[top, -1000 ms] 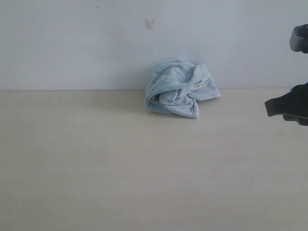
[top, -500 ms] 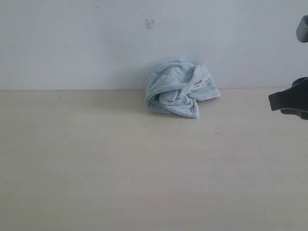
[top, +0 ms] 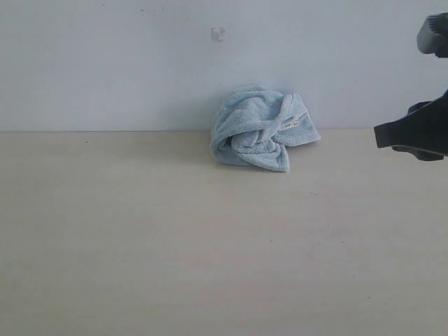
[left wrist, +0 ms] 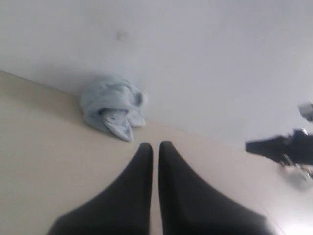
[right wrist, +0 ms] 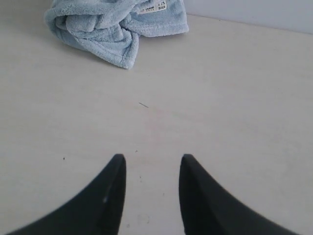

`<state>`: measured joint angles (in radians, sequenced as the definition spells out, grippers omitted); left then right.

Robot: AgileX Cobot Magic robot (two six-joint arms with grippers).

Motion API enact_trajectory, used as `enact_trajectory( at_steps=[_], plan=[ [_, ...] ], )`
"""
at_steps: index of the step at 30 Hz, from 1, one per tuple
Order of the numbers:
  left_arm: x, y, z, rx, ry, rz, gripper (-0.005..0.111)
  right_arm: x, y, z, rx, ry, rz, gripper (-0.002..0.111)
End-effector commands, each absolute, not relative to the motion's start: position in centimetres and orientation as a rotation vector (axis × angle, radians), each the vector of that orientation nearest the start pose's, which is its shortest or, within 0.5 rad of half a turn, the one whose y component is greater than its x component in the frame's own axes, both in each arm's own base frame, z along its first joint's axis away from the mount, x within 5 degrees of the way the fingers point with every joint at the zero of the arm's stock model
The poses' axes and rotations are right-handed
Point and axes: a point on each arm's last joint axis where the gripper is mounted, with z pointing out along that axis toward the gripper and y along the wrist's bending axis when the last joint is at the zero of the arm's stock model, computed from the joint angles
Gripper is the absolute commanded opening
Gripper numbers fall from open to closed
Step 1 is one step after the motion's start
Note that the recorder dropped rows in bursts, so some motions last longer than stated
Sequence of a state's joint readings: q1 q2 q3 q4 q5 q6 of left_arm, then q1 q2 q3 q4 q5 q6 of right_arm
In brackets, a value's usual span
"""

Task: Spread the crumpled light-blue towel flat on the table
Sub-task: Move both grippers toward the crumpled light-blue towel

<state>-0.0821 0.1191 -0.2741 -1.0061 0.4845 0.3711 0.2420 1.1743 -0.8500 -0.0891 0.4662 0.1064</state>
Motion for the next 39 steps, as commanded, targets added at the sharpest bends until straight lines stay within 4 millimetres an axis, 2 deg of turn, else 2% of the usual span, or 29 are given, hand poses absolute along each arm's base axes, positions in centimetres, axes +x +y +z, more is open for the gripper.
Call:
enact_trajectory(
  at_steps=[1, 6, 11, 13, 17, 21, 27, 29, 31, 35, 37, 39],
  plan=[
    [7.5, -5.5, 29.4, 0.131, 1.798, -0.848, 0.004, 24.2, 5.5, 29.9, -0.223, 2.261, 0.094, 0.035],
    [14.3, -6.6, 30.4, 0.316, 1.993, -0.797, 0.004, 24.4, 5.4, 30.2, -0.258, 2.224, 0.059, 0.035],
    [21.1, -7.4, 28.3, 0.339, 2.156, -0.818, 0.007, 24.8, 5.5, 30.7, -0.268, 2.146, 0.062, 0.035],
    [23.4, -7.8, 26.7, 0.333, 2.215, -0.857, 0.015, 25.0, 5.6, 31.0, -0.224, 2.116, 0.099, 0.035],
    [27.1, -8.5, 24.6, 0.305, 2.241, -0.947, 0.04, 26.1, 6.0, 30.5, -0.124, 2.099, 0.17, 0.035],
    [29.1, -9.1, 23.9, 0.334, 2.179, -1.024, 0.053, 29.5, 6.5, 29.1, -0.057, 2.164, 0.189, 0.035],
    [30.1, -9.4, 23.7, 0.378, 2.144, -1.038, 0.054, 36.1, 6.1, 28.2, 0.072, 2.237, 0.211, 0.035],
    [30.1, -9.4, 23.7, 0.398, 2.138, -1.027, 0.054, 38.2, 6.6, 27.6, 0.027, 2.264, 0.209, 0.037],
    [30.1, -9.4, 23.7, 0.397, 2.139, -1.024, 0.054, 40.2, 7.2, 27.5, -0.033, 2.269, 0.217, 0.047],
    [30.1, -9.5, 23.7, 0.408, 2.132, -1.038, 0.054, 44.0, 8.2, 27.2, -0.014, 2.257, 0.286, 0.07],
    [29.9, -9.6, 23.9, 0.416, 2.12, -1.07, 0.054, 45.9, 8.6, 26.3, 0.024, 2.256, 0.329, 0.07],
    [29.7, -9.8, 24.0, 0.442, 2.104, -1.107, 0.054, 49.2, 9.3, 24.3, 0.045, 2.266, 0.364, 0.07]
  ],
)
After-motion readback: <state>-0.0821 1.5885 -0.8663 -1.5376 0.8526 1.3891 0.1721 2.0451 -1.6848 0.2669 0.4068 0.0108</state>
